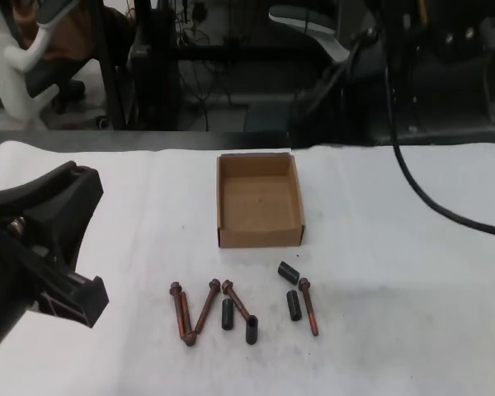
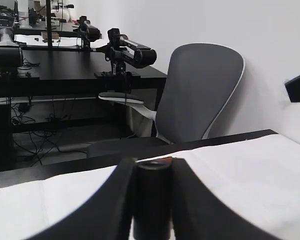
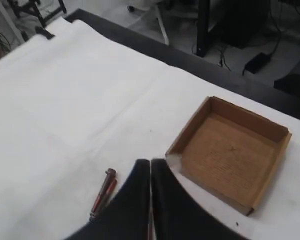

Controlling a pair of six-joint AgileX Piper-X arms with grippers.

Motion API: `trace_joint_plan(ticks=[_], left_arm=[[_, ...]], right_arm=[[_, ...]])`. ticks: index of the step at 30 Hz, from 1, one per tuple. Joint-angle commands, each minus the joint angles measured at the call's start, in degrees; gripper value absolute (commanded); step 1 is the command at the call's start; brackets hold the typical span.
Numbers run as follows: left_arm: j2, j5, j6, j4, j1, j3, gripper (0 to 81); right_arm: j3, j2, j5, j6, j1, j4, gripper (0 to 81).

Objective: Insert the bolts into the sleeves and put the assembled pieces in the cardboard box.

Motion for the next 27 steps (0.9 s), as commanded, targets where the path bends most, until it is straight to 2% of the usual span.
trace_joint_plan(ticks=[1,3,4,5,7,10,17,20,23,27], left_arm=[[-0.48,-0.47,-0.07,-1.21,0.04,-0.05,1.7],[-0.48,-0.47,-0.07,-1.21,0.04,-0.05,1.7],[-0.48,-0.47,-0.07,-1.21,0.04,-0.05,1.7],[-0.48,-0.47,-0.07,-1.21,0.04,-0.05,1.7],[-0.48,-0.47,-0.07,-1.21,0.04,-0.05,1.7],[-0.48,-0.47,-0.07,-1.21,0.04,-0.05,1.7],[-0.48,-0.47,-0.07,-1.21,0.04,-0.05,1.7],[-0.48,-0.47,-0.07,-1.21,0.04,-0.05,1.7],[-0.48,-0.47,-0.07,-1.21,0.04,-0.05,1.7],[-0.48,-0.47,-0.07,-1.21,0.04,-0.05,1.7]], right_arm=[[-0.14,-0.95,-0.57,1.00,0.28,-1.50,20.0],[-0.25,-0.65,0.93,2.45,0.28,-1.50,46.9],[-0.40,-0.26,2.51,4.38,0.28,-1.50,63.1],[-0.44,0.16,3.97,6.09,0.28,-1.31,70.0],[-0.41,1.90,4.96,7.62,-0.16,0.92,70.0],[-1.22,6.31,2.89,7.98,-0.39,7.18,56.0],[-5.62,17.09,2.89,10.72,-0.74,13.26,55.9],[-6.97,21.41,5.69,11.04,-0.86,17.70,55.9],[-7.16,25.06,5.57,11.77,-0.86,21.09,55.9],[-7.16,28.26,7.25,11.92,-0.86,21.37,55.9]])
